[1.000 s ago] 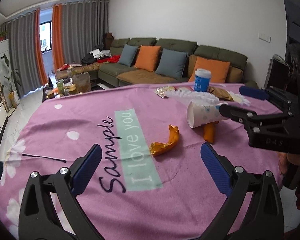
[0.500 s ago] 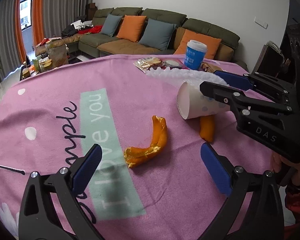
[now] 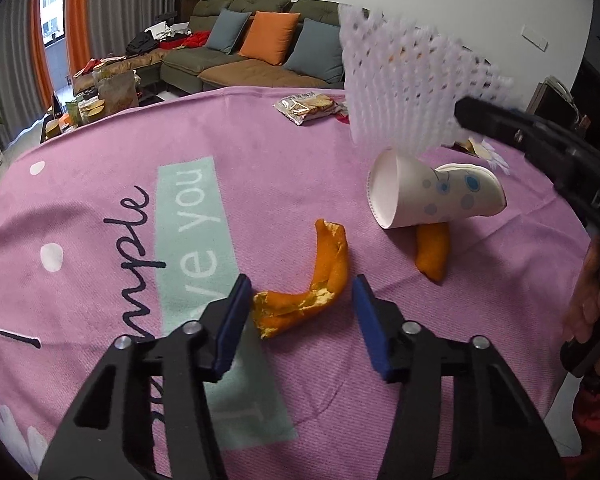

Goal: Collect trash
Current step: 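Grasp the orange peel with the left tool while the right grasps the white foam mesh, then carry the orange peel and foam mesh in both tools over the teal bin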

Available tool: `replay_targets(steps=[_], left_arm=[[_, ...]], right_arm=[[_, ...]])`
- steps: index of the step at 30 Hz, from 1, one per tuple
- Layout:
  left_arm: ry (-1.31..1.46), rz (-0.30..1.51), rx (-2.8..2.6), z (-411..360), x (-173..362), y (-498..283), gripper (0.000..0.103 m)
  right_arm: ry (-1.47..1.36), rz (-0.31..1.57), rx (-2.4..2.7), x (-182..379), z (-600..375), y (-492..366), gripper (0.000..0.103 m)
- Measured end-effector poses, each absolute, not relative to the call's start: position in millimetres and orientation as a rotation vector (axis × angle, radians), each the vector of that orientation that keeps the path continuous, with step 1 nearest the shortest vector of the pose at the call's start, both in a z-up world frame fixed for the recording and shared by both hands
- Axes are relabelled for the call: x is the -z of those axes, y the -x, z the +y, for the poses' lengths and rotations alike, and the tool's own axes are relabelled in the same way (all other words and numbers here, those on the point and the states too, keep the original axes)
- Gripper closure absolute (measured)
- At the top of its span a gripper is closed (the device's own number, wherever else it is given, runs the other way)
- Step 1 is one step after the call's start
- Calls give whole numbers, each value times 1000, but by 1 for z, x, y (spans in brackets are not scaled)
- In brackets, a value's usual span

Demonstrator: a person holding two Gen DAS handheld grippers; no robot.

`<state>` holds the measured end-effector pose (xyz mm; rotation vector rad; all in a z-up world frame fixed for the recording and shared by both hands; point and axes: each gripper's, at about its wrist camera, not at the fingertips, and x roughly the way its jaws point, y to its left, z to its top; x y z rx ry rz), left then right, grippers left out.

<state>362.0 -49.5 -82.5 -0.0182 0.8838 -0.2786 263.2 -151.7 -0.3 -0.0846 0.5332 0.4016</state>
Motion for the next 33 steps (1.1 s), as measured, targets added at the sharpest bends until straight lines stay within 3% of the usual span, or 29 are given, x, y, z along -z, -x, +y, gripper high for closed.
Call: replay_targets(steps=[2,5,18,33], left_arm=[[14,873,286,-50,82,-364,65],[18,866,298,-50,81,-360,73],[61,755,308,-35,56,-308,75],[137,535,91,65,-11,-198,75]], right_arm=[[72,511,-392,-6,-156,-259,94],[48,488,-384,-14,-164,-253,94],[-15,405,-383,-42,-173,-217,94],[-9,360,-566,-63,-100,-162,94]])
